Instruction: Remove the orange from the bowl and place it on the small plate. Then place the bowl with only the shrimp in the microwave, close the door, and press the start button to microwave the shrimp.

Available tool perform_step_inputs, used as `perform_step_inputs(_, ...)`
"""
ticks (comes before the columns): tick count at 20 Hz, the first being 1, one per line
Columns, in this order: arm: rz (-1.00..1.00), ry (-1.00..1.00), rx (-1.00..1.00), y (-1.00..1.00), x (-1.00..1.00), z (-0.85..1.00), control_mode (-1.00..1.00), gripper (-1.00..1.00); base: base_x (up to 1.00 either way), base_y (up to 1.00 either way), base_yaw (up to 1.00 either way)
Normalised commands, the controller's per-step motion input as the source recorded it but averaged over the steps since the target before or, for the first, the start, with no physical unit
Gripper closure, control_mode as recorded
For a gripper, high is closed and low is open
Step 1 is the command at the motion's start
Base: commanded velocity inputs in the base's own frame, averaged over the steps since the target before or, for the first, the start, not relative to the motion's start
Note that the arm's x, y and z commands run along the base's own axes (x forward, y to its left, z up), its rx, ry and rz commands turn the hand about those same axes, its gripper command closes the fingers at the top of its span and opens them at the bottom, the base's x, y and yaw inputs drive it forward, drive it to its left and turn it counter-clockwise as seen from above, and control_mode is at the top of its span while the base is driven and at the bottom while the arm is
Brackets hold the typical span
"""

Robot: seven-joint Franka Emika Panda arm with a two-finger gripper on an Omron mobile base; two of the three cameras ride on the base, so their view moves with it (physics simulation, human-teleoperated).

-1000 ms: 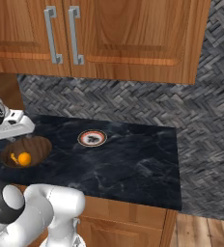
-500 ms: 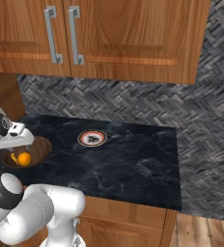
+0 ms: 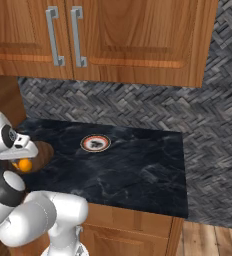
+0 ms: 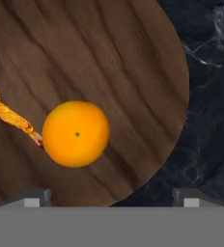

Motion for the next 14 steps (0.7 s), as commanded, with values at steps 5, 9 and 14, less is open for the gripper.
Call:
perform_step_inputs(5,0.0,0.03,0.02,0.23,0.15,-0.23,-1.0,-1.0,0.0,0.0,0.0)
perform_step_inputs(9,0.0,0.04,0.0,0.2,0.14,-0.12,-1.0,-1.0,0.0,0.0,0.0)
perform_step_inputs(14,0.0,0.05,0.0,0.29,0.16,-0.09,-1.0,-1.0,0.0,0.0,0.0)
